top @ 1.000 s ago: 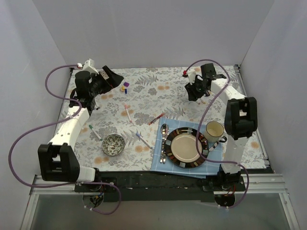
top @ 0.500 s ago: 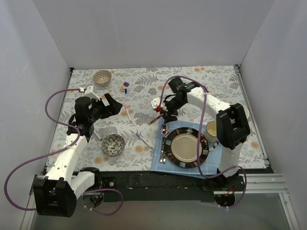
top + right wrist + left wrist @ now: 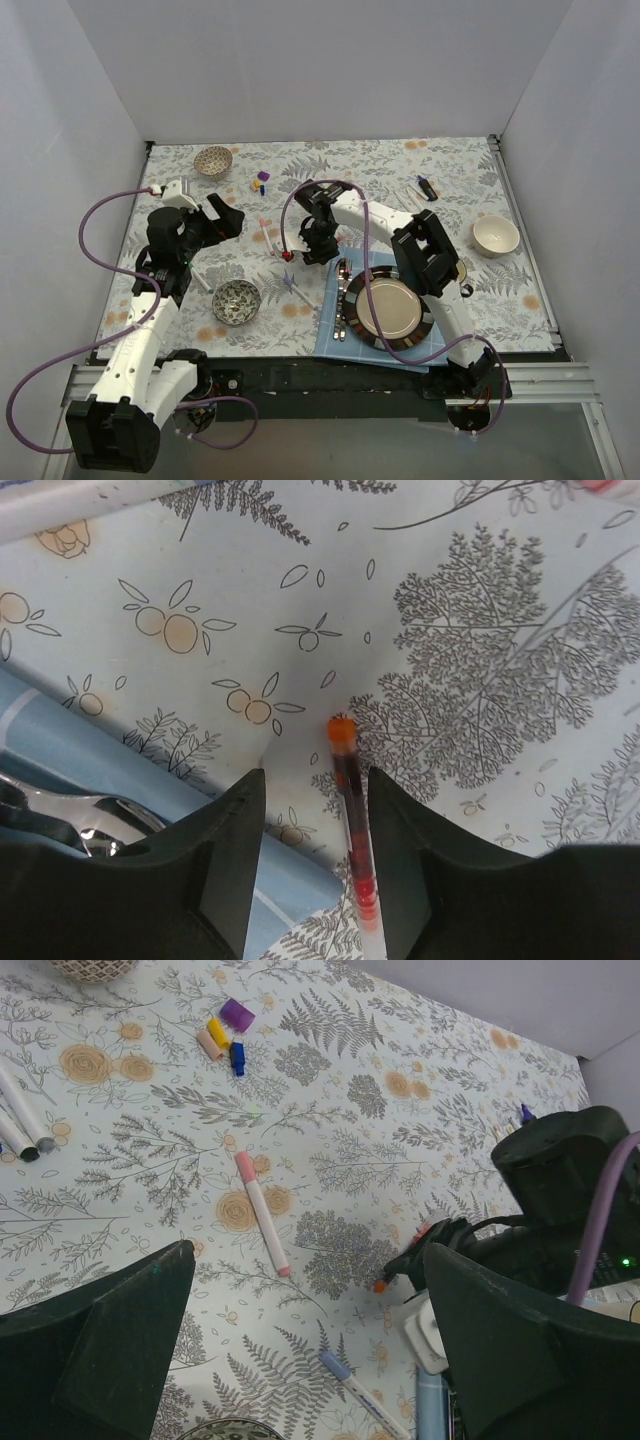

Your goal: Open the pen caps

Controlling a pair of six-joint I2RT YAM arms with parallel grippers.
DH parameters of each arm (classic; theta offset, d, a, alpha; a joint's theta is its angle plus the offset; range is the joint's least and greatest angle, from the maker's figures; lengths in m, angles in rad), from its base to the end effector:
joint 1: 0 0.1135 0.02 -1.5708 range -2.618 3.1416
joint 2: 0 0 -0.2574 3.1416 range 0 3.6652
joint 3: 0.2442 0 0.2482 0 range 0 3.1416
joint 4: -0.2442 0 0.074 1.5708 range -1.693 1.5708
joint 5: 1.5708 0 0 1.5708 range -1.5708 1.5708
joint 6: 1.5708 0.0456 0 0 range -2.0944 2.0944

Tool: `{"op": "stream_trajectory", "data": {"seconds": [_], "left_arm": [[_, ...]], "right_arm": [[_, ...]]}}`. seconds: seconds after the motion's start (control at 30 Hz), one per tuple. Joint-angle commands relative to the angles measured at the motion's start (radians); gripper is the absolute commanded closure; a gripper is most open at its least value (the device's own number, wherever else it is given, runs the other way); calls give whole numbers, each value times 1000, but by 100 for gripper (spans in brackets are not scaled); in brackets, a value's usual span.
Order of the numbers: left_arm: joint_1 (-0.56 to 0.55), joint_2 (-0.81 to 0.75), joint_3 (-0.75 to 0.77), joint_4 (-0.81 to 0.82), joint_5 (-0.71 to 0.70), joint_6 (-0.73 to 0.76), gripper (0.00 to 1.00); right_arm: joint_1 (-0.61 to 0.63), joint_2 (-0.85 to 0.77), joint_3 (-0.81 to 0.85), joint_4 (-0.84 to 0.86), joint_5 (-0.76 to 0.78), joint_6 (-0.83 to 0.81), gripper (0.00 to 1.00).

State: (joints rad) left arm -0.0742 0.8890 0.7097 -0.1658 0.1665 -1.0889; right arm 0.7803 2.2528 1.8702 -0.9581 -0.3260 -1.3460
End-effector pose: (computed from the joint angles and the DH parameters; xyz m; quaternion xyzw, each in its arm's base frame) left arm 0.2163 -0.0237 0.2892 -0.3543 0.7357 -0.3717 0.4416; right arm 0.3130 0.3303 0.1650 -0.8657 0.4602 0.1232 0.1538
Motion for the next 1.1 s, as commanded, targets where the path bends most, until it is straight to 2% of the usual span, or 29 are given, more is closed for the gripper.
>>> {"op": "stream_trajectory", "data": {"seconds": [0.0, 0.13, 0.27, 0.37, 0.43, 0.47, 0.63, 0.8, 0.9, 0.93, 0.97, 1.0, 1.03, 1.07], "left_arm": [[1, -32, 16, -9, -27, 18, 2], [1, -41, 14, -9, -27, 17, 2], [1, -45, 17, -11, -28, 17, 2], [1, -45, 17, -12, -36, 17, 2], [1, -44, 17, -11, -27, 15, 2], [1, -41, 14, -9, -18, 17, 2], [1, -30, 11, 6, 76, 27, 2], [1, -28, -15, 63, 244, 34, 2], [1, -16, -35, 121, 326, 17, 2], [1, -3, -38, 152, 379, -5, 2], [1, 1, -45, 160, 416, -22, 2], [1, 4, -71, 243, 448, -47, 2], [1, 7, -96, 291, 520, -119, 2], [-1, 11, -117, 343, 543, -173, 2]], "right_arm": [[19, 40, 76, -53, 91, -21, 49], [19, 85, 90, -42, 125, -27, 50], [17, 131, 107, -60, 137, -39, 66], [14, 154, 115, -64, 137, -33, 84], [4, 156, 116, -36, 131, -16, 89], [-1, 153, 118, -21, 119, -9, 97], [-62, 96, 151, 134, 3, 111, 99], [-167, 13, 231, 312, -122, 341, 99], [-246, -30, 277, 393, -220, 568, 99], [-269, -48, 273, 416, -295, 697, 99], [-318, -93, 262, 479, -339, 784, 99], [-343, -122, 203, 516, -388, 856, 99], [-387, -156, 158, 560, -488, 1013, 99], [-407, -235, 86, 696, -530, 1098, 99]]}}
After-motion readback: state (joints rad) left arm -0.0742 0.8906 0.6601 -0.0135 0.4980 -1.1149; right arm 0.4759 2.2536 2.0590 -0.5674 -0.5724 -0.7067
